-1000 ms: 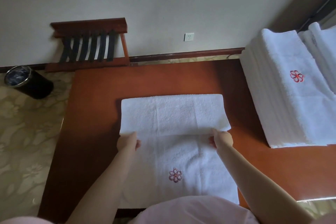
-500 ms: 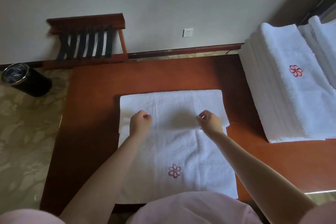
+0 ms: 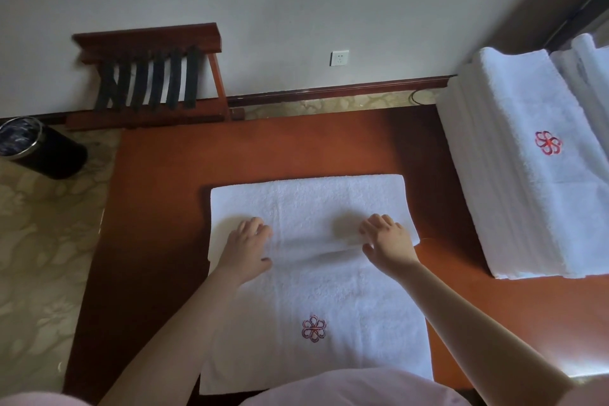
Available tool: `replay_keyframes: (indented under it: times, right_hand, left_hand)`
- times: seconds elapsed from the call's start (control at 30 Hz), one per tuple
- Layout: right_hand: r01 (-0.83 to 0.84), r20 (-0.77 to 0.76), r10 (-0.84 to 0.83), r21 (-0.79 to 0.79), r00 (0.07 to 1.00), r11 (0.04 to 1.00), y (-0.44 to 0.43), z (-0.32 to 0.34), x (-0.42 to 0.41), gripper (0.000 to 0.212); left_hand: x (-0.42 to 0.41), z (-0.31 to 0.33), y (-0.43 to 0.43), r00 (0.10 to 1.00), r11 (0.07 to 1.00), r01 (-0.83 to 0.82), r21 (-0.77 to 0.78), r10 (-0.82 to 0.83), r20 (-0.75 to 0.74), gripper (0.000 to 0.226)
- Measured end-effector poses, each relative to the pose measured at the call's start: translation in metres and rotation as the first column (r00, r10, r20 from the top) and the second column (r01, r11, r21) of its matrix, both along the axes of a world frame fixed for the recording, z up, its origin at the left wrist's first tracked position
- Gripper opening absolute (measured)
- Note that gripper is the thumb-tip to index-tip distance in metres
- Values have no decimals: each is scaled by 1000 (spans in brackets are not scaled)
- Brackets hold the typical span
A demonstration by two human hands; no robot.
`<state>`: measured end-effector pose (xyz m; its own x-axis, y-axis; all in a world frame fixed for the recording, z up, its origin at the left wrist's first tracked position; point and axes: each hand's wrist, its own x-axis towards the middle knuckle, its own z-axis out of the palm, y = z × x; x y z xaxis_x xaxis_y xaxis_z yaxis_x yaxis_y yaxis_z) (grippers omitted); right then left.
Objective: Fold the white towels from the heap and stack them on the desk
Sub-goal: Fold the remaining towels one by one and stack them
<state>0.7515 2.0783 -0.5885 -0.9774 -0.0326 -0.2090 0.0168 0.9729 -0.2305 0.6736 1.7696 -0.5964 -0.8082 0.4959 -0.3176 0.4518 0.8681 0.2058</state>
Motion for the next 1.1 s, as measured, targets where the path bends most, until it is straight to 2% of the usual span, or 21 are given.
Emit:
replay_keyframes:
  times: [0.1, 0.23, 0.4, 0.53, 0.7, 0.8, 0.9, 1.0, 1.1]
  right_hand:
    - [-13, -61, 10, -48, 998, 999, 3, 1, -4, 13]
    - [-15, -71, 12, -35, 997, 999, 5, 3, -2, 13]
    - [2, -13, -2, -17, 1000, 1000, 3, 5, 8, 20]
    - [0, -19, 0, -15, 1000, 1000, 6, 8, 14, 25]
    - [44, 32, -41, -92, 999, 995, 8, 14, 10, 29]
    - [66, 36, -63, -73, 997, 995, 9, 18, -9, 33]
    - [92, 44, -90, -48, 995, 995, 8, 24, -35, 36]
    - [78, 106, -77, -5, 991, 997, 5, 24, -57, 43]
    - [40, 148, -41, 11, 988, 999, 6, 18, -71, 51]
  left_hand:
    - [-4, 0, -6, 1000, 998, 21, 67, -20, -11, 35]
    - [-4, 3, -10, 999, 996, 41, 80, -38, -32, 27]
    - [5, 4, -22, 998, 999, 19, -27, -21, -63, 20]
    - [6, 8, -26, 1000, 998, -6, -56, 4, -28, 20]
    - [-3, 17, -21, 984, 985, -161, 59, 155, 87, 23]
    - [-24, 24, -12, 969, 968, -242, 60, 238, 68, 23]
    - [-45, 28, 1, 926, 930, -364, 41, 358, 118, 26]
    - [-55, 24, 11, 913, 924, -380, -32, 380, 146, 36]
    - [-61, 17, 15, 930, 934, -356, -29, 358, 87, 38]
